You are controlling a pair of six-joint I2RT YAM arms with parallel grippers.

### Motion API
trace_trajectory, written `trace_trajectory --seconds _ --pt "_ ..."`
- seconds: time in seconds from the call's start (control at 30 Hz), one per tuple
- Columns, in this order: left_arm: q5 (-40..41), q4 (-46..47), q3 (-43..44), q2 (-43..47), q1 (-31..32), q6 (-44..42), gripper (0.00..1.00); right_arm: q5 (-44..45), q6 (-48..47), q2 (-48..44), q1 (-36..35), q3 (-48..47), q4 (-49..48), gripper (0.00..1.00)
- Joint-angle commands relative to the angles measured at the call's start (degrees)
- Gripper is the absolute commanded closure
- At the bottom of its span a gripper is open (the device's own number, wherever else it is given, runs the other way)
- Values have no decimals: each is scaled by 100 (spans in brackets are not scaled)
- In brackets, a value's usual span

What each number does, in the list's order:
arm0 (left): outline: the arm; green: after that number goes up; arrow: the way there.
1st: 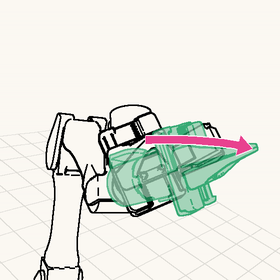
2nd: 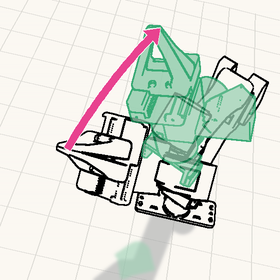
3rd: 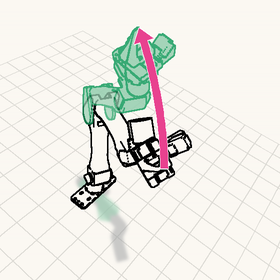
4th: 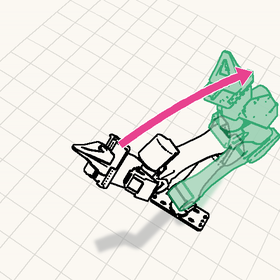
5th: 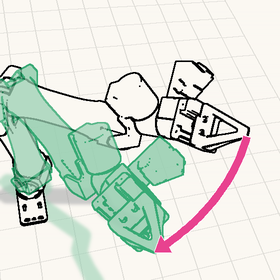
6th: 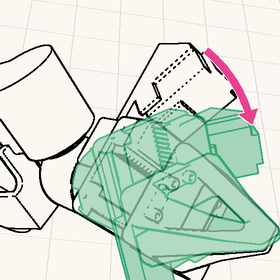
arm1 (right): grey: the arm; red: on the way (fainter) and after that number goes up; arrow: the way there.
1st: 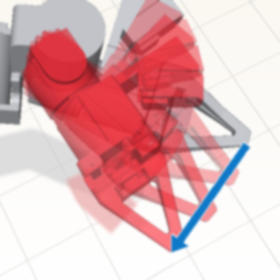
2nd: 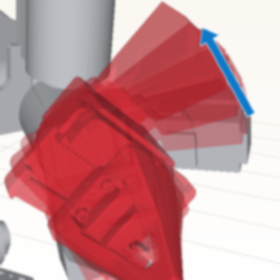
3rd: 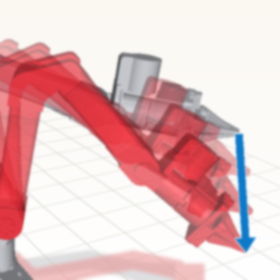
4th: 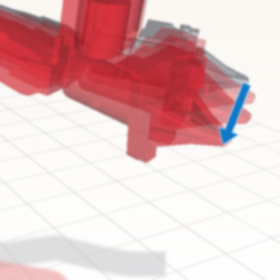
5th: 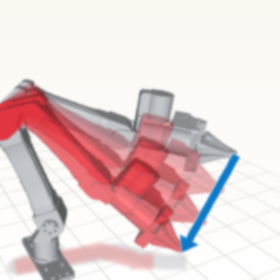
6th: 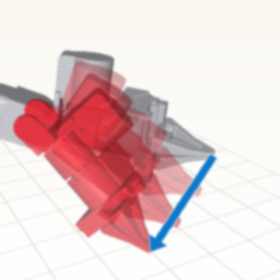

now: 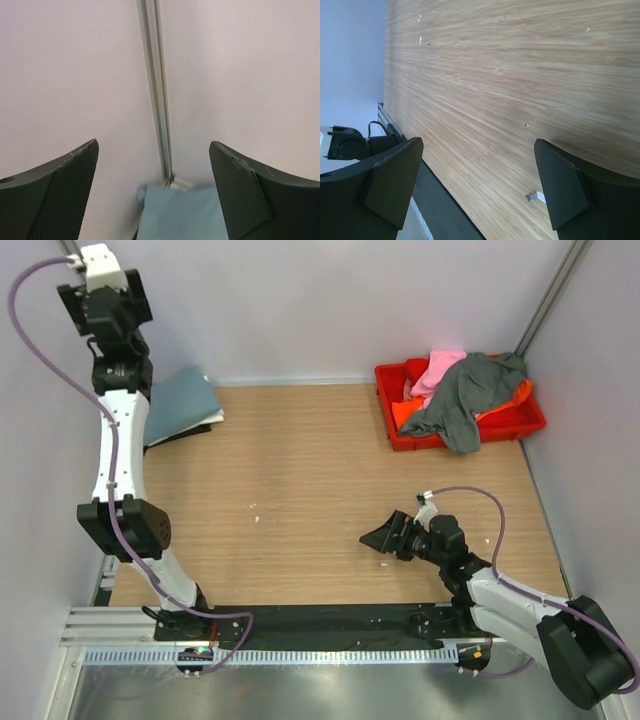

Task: Fold and stack the t-shirts
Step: Reset both grippers

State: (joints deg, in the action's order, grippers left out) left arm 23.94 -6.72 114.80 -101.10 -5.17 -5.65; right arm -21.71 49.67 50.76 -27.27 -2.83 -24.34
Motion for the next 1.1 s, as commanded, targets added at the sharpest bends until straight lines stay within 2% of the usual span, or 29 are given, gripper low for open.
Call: trace_trajectory --seconds 0.0,0.1,0.2,0.23,0.3,0.33,0.47,0.67,0.73,0.8,0.87,1.0,1.07 --pt "-318 479 550 -505 -142 -480 8 -113 -142 214 -24 125 -229 0" --pt "-329 261 902 -735 -370 -26 4 -219 -203 478 -24 63 -299 0" --pt "-1196 84 1123 -762 -747 537 2 -245 -203 680 -24 11 -370 0" --pt "-1756 57 1080 -684 -958 869 3 -246 -212 724 -24 2 -396 0" --pt "-2033 223 738 -561 -1065 1030 5 -263 -203 847 -24 -33 -440 0" --pt "-1991 372 615 -516 -1152 1301 1 -246 -212 900 -24 -51 -458 0" --pt "-2910 128 1086 -752 -1539 1778 0 -298 -186 1312 -16 -174 -563 0" --pt "-3009 267 1000 -762 -1575 1725 0 -290 -186 1217 -16 -130 -555 0" --pt "-3246 338 1139 -990 -1706 2023 0 -281 -194 1164 -24 -130 -537 0" --pt "-3117 810 1106 -1157 -1751 2279 0 -281 -195 1164 -16 -121 -519 0" --pt "-3238 1251 1298 -1394 -1725 2218 0 -272 -221 1155 -24 -139 -449 0" --pt "-3431 1269 1983 -1956 -1672 1885 0 -193 -230 1085 -24 -139 -344 0" --pt "-3449 1427 2334 -2229 -1715 2041 0 -184 -221 1146 -33 -174 -344 0"
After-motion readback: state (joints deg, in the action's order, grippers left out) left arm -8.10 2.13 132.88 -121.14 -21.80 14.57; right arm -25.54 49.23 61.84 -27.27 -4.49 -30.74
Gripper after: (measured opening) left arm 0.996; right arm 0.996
